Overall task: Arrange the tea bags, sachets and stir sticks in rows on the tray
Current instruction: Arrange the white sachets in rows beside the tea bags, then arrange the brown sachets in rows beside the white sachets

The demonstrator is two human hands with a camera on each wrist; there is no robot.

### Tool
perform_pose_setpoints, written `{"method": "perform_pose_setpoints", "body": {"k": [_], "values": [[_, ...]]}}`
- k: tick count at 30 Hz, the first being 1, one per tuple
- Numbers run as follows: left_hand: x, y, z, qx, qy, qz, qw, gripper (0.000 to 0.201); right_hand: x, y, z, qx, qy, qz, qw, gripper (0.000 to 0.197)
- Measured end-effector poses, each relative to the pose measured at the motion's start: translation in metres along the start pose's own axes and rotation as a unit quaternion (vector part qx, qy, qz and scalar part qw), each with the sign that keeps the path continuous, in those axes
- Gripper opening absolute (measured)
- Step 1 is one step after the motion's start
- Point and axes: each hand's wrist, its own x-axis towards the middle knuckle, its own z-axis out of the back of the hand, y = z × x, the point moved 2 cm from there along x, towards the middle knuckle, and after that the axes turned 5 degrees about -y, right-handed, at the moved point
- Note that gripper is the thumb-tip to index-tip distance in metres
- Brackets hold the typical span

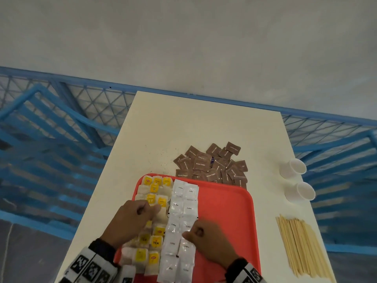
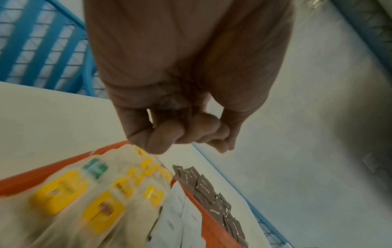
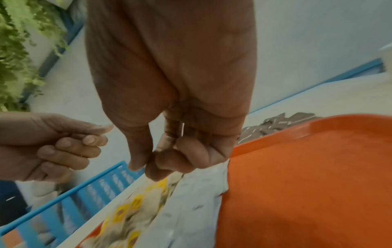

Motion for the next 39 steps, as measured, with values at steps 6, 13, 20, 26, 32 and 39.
{"method": "perform_pose_setpoints", "body": {"k": [6,13,20,26,32,39], "values": [[0.064,-0.042,-0.009,0.087,0.003,-0.080,0.993,0.035,0.019,-0.026,0.059,-0.033,-0.053,-0.005,0.998,0.042],[0.143,-0.069,-0.034,0.134,0.018,-0.071,0.988,0.027,0.081,-0.043,0.120,-0.067,-0.111,-0.042,0.991,0.038],[0.207,-0.047,-0.062,0.239,-0.002,-0.001,0.971,0.029,0.190,-0.021,0.134,-0.107,-0.112,-0.045,0.987,0.020],[0.226,-0.047,-0.076,0.271,-0.031,0.021,0.962,0.014,0.243,-0.009,0.110,-0.199,-0.027,-0.044,0.979,0.054],[0.230,-0.048,-0.095,0.306,-0.017,-0.012,0.952,0.019,0.240,-0.019,0.093,-0.260,0.015,0.030,0.965,0.045],[0.230,-0.054,-0.095,0.216,0.006,0.030,0.976,0.022,0.220,-0.020,0.114,-0.186,-0.003,0.008,0.982,0.012]]}}
